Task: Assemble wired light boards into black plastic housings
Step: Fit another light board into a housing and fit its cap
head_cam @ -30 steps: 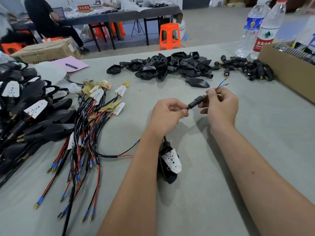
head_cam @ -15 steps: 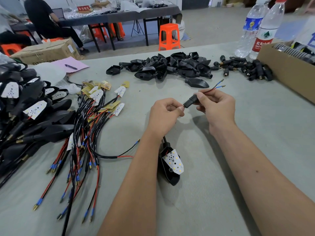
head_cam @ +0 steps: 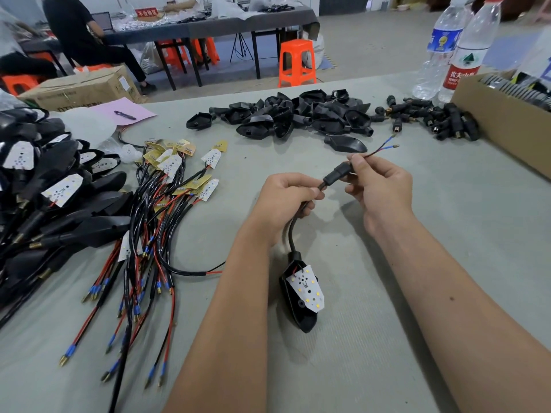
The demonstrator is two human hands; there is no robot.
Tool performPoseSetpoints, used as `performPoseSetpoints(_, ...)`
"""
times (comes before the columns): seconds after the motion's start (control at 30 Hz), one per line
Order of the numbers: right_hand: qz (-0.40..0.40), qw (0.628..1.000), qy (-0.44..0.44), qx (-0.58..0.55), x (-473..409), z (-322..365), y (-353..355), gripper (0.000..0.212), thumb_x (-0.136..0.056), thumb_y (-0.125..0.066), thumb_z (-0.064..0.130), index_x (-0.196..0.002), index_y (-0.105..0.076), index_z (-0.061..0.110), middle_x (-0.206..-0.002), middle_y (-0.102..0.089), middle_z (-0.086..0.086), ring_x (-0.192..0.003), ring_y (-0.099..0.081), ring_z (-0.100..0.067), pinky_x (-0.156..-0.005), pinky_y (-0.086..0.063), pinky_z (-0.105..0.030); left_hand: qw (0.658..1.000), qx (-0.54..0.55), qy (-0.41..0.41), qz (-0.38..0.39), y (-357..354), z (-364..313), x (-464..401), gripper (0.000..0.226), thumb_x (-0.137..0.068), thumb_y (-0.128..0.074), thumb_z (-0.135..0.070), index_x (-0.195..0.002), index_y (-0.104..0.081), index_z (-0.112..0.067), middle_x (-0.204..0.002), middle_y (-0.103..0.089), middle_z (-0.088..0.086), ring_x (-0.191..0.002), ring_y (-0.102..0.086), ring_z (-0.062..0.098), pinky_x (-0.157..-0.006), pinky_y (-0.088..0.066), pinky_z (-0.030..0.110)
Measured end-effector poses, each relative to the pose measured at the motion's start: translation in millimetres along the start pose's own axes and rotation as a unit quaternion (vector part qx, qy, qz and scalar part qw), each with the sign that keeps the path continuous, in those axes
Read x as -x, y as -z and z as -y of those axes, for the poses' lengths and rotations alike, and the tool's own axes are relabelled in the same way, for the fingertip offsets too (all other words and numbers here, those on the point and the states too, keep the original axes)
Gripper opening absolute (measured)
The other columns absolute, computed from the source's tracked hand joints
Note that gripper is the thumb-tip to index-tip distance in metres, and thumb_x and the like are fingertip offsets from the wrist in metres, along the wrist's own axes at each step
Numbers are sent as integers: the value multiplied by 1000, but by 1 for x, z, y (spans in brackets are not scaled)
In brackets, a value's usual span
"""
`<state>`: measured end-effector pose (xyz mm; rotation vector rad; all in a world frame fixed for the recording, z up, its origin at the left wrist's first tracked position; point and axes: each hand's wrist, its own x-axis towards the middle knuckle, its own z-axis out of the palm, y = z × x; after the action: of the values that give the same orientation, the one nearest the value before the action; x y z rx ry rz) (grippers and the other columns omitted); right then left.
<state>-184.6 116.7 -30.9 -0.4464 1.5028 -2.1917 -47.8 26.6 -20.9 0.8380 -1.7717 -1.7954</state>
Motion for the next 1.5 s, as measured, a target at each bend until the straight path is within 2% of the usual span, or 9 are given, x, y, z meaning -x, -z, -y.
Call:
performPoseSetpoints(0.17, -30, 999, 18, 10, 0, 1, 1, 8, -95, -72, 13, -91, -79, 15, -81, -76, -2, -73, -72, -15, -54, -50, -22, 1000, 5, -3, -13, 1, 2, -1, 13, -90, -69, 3, -97, -77, -4, -80, -70, 11, -62, -59, 14, -63, -52, 24)
performPoseSetpoints(0.33, -40, 995, 62, 64, 4, 3, 1, 10, -100, -64, 16, -93, -72, 18, -69, -74, 0, -57, -67, -14, -47, -47, -23, 1000, -1, -4, -17, 0, 2, 0, 12, -89, -73, 1, -101, -73, 3, -86, -74, 17, -65, -63, 17, -67, -56, 26)
performPoseSetpoints(0.5, -112, 987, 75, 90, 2, 2, 2, 11, -104, -54, 16, -97, -62, 19, -58, -68, 1, -48, -63, -15, -45, -50, -27, 997, -24, 18, 64, 8, 0, 3, 16, -89, -75, -5, -105, -72, -6, -103, -77, 16, -82, -75, 23, -90, -61, 35)
performPoseSetpoints(0.6, -110, 985, 81, 108, 2, 1, 2, 11, -105, -51, 15, -98, -59, 17, -61, -70, -2, -48, -65, -19, -43, -50, -27, 994, -25, 22, 101, 9, -2, 4, 20, -91, -76, -11, -110, -71, -6, -99, -79, 13, -84, -76, 26, -83, -62, 32)
performPoseSetpoints(0.77, -44, 988, 68, 129, 4, 3, 0, 10, -101, -60, 17, -92, -65, 17, -77, -78, -1, -56, -71, -19, -44, -48, -24, 998, -46, 4, 40, -1, 0, 4, 22, -87, -78, -3, -107, -70, 2, -91, -78, 18, -69, -72, 21, -68, -60, 26)
performPoseSetpoints(0.93, 27, 992, 52, 109, 6, 3, 2, 4, -91, -74, 11, -94, -74, 14, -83, -80, -4, -67, -74, -19, -51, -51, -23, 1000, -18, 7, 5, -3, 1, 2, 17, -90, -75, -6, -104, -71, 2, -83, -75, 14, -65, -69, 19, -68, -62, 28)
performPoseSetpoints(1.1, 23, 993, 51, 101, 5, 3, 3, 5, -88, -77, 11, -89, -75, 16, -82, -79, -4, -70, -74, -18, -52, -50, -21, 999, -20, 13, 22, -5, 0, 2, 12, -94, -72, -9, -97, -72, 3, -73, -71, 10, -62, -66, 19, -61, -58, 25)
performPoseSetpoints(1.37, -117, 992, 11, -40, -7, 7, 9, 14, -92, -71, 0, -84, -70, 10, -74, -74, -7, -58, -65, -14, -52, -49, -21, 988, -37, 66, 131, 15, -2, 2, 14, -96, -70, -19, -93, -75, -6, -78, -73, 3, -67, -71, 19, -69, -60, 26)
performPoseSetpoints(1.5, -51, 997, -28, -53, -8, 4, 7, 11, -96, -72, 13, -86, -70, 8, -74, -72, -6, -61, -63, -14, -53, -49, -21, 992, -12, 57, 108, 14, -1, 2, 14, -96, -71, -18, -94, -75, -5, -79, -73, 4, -68, -71, 20, -68, -58, 26)
